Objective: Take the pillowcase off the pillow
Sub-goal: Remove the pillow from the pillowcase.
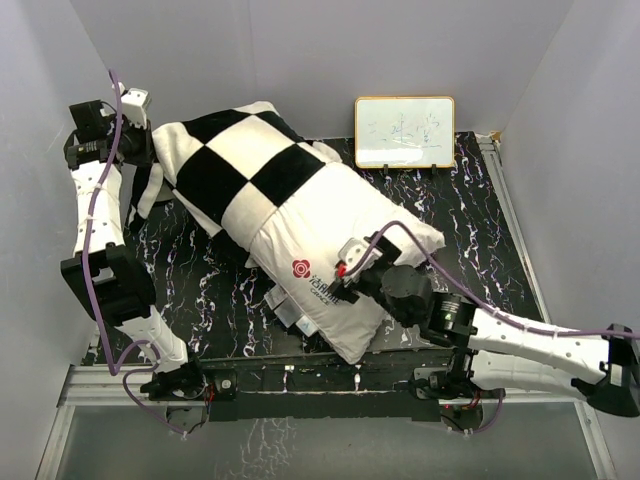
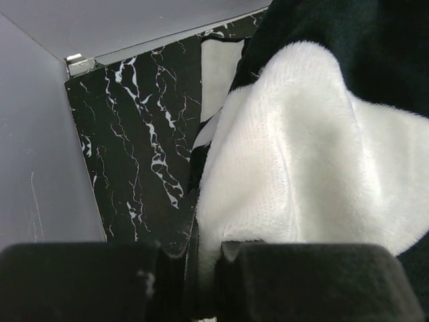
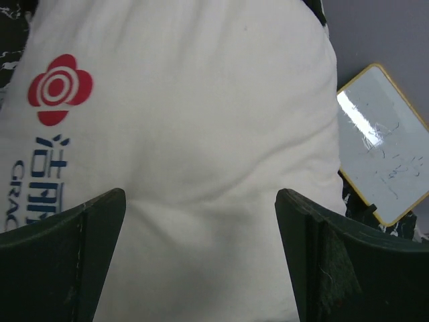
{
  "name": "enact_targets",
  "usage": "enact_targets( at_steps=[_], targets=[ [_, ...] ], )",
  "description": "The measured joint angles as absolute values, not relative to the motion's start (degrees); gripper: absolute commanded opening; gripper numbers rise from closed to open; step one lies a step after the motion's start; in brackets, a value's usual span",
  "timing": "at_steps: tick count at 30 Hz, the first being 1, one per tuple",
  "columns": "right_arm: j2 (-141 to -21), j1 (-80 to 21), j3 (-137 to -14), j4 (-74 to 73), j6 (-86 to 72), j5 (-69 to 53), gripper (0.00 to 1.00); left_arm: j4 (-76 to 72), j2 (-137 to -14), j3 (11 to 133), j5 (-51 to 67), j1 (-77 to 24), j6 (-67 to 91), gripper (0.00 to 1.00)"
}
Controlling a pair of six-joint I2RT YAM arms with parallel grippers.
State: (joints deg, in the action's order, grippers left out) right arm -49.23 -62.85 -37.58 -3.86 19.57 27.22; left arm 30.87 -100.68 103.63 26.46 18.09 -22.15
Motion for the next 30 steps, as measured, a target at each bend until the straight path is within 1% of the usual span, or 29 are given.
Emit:
enact_targets(
  at_steps=[3, 6, 10, 14, 17, 25, 30],
  targets=[
    [-53.3, -70.0, -40.7, -3.9, 23.4, 31.2, 0.98, 31.5, -100.5, 103.6, 26.9, 17.9, -22.4, 0.00],
    [-60.3, -77.8, -44.9, -3.3, 26.0, 33.0, 0.98, 32.7, -100.4, 104.4, 27.7, 17.8, -22.4, 0.00],
    [-72.9, -82.8, -51.0, -2.6, 27.0, 33.6, 0.98, 34.6, -99.9, 106.1, 29.1, 17.8, -22.3, 0.00],
    [-82.3, -81.9, -52.4, -1.8, 28.6, 37.5, 0.98, 36.1, -97.8, 106.1, 30.3, 17.8, -22.5, 0.00],
    [-86.9, -78.7, -52.6, -1.9, 30.9, 41.8, 0.98, 37.4, -95.9, 106.1, 31.2, 17.8, -23.0, 0.00],
    [-88.1, -71.0, -53.4, 1.4, 40.1, 49.5, 0.99, 38.3, -92.4, 106.0, 34.0, 17.6, -24.1, 0.00],
    [-89.9, -70.3, -49.3, 12.2, 52.3, 54.5, 0.99, 39.2, -91.7, 105.9, 35.2, 17.6, -25.0, 0.00]
  ],
)
